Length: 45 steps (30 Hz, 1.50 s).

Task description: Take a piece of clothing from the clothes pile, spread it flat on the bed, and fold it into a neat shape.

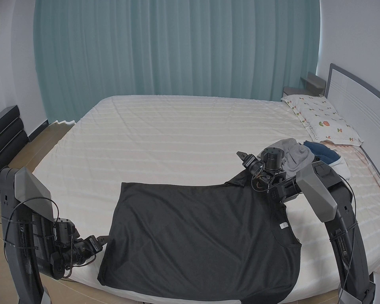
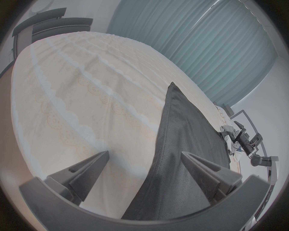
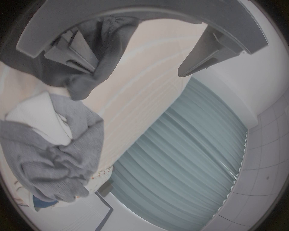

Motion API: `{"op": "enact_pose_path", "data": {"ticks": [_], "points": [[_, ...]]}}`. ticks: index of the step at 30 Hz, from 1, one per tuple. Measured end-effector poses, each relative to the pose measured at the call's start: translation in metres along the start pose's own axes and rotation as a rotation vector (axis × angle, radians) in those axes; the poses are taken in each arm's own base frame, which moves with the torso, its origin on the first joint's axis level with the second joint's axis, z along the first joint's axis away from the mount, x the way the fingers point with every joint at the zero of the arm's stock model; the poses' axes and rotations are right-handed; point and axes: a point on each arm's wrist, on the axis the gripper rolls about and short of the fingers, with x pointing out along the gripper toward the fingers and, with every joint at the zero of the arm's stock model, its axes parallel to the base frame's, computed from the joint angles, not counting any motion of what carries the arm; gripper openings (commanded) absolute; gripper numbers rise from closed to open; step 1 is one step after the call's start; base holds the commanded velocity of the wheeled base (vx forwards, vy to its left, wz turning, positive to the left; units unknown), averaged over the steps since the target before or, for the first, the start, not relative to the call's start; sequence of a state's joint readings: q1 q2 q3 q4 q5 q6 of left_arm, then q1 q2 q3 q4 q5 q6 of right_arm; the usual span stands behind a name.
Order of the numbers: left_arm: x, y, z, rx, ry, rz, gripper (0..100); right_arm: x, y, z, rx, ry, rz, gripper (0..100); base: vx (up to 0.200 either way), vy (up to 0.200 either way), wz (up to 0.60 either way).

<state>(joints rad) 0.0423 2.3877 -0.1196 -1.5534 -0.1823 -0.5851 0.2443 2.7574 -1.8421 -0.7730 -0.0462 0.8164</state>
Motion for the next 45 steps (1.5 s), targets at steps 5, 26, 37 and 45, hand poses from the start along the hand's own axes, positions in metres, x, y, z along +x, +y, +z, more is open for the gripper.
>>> {"op": "enact_pose_path", "data": {"ticks": [5, 26, 37, 45], "points": [[0.000, 0.000, -0.001, -0.003, 0.002, 0.001, 100, 0.013, -0.006, -0.005, -0.031, -0.013, 0.025, 100, 0.000, 0.000, 0.00], [0.002, 0.001, -0.002, -0.005, 0.007, 0.004, 100, -0.009, -0.012, -0.005, -0.009, 0.138, -0.009, 100, 0.000, 0.000, 0.00], [0.002, 0.000, -0.002, -0.006, 0.009, 0.004, 100, 0.001, 0.006, -0.037, -0.019, 0.148, 0.028, 100, 0.000, 0.000, 0.00], [0.002, 0.000, -0.002, -0.006, 0.011, 0.004, 100, 0.013, -0.006, -0.065, -0.032, 0.174, -0.070, 100, 0.000, 0.000, 0.00]]}}
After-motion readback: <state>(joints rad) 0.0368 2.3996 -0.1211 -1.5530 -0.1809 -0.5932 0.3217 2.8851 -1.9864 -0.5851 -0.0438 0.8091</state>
